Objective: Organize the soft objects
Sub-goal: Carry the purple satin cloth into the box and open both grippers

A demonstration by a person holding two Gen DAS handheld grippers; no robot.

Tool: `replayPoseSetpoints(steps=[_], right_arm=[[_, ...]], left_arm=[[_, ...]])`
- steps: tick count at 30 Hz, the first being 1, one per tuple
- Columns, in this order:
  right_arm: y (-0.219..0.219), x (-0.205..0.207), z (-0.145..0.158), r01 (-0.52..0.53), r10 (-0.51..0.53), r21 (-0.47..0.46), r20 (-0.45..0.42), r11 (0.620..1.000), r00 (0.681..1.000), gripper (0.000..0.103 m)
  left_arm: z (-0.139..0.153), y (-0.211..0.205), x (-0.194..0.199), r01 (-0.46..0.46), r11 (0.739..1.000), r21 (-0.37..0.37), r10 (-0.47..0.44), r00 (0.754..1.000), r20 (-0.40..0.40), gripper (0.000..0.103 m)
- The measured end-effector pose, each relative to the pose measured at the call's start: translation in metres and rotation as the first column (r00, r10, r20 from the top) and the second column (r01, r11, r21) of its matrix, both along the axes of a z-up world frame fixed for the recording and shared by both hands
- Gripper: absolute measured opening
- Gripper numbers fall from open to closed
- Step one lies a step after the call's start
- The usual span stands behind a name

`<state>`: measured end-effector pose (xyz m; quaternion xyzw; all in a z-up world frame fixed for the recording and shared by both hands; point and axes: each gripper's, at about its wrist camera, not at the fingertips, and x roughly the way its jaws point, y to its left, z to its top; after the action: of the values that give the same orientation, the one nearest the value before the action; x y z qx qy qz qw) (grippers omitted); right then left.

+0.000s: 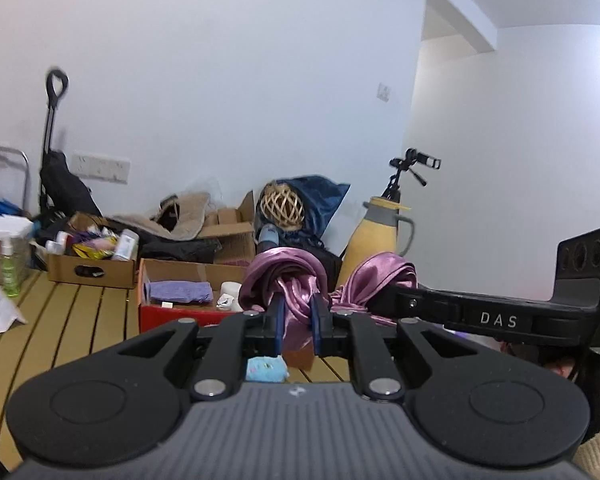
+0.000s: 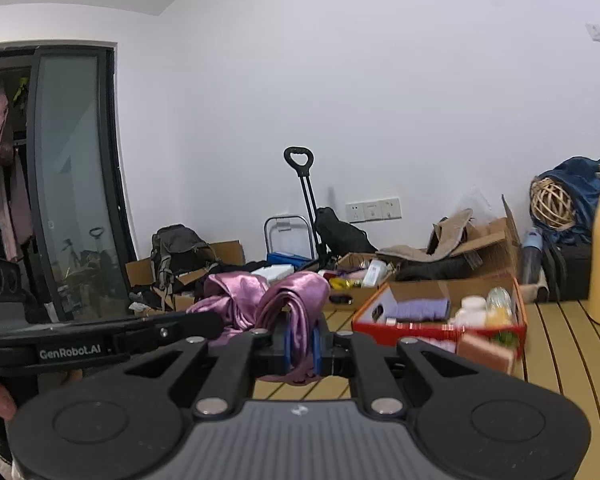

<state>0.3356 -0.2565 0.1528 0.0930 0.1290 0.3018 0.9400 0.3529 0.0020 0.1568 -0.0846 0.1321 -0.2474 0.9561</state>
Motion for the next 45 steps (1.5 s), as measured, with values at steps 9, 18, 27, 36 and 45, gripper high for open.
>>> replayPoseSetpoints(steps=[9, 18, 27, 36, 45], right_arm=[[-0.014, 0.218, -0.01, 0.02, -0.02, -0.002, -0.272, 1.0, 0.962, 0.01], [-0.018, 0.376, -0.095, 0.058, -0.12, -0.141, -0.483, 0.988, 0.867, 0.01], [-0.024, 0.413, -0.162, 0.078, -0.27, -0.347, -0.549, 0.935, 0.791, 0.015], [-0.028, 0.397, -0.115, 0.078, -0.264, -0.361, -0.503, 0.929, 0.823, 0.042], [-0.04, 0.297, 0.006, 0.167, -0.289, -0.369, -0.303, 0.914, 0.908, 0.053]], left_arm=[[-0.008, -0.016, 0.214, 0.007, 1.0, 0.008, -0.005, 0.973, -0.231, 0.013], [-0.091, -0.052, 0.358, 0.006, 0.999, 0.036, 0.01, 0.895, -0.445, 0.013], [-0.152, -0.088, 0.397, 0.078, 0.992, 0.102, -0.013, 0.853, -0.521, 0.015], [-0.09, -0.058, 0.356, 0.063, 0.98, 0.187, 0.02, 0.911, -0.411, 0.039], [0.021, 0.002, 0.251, -0.098, 0.95, 0.297, 0.159, 0.968, -0.191, 0.063]])
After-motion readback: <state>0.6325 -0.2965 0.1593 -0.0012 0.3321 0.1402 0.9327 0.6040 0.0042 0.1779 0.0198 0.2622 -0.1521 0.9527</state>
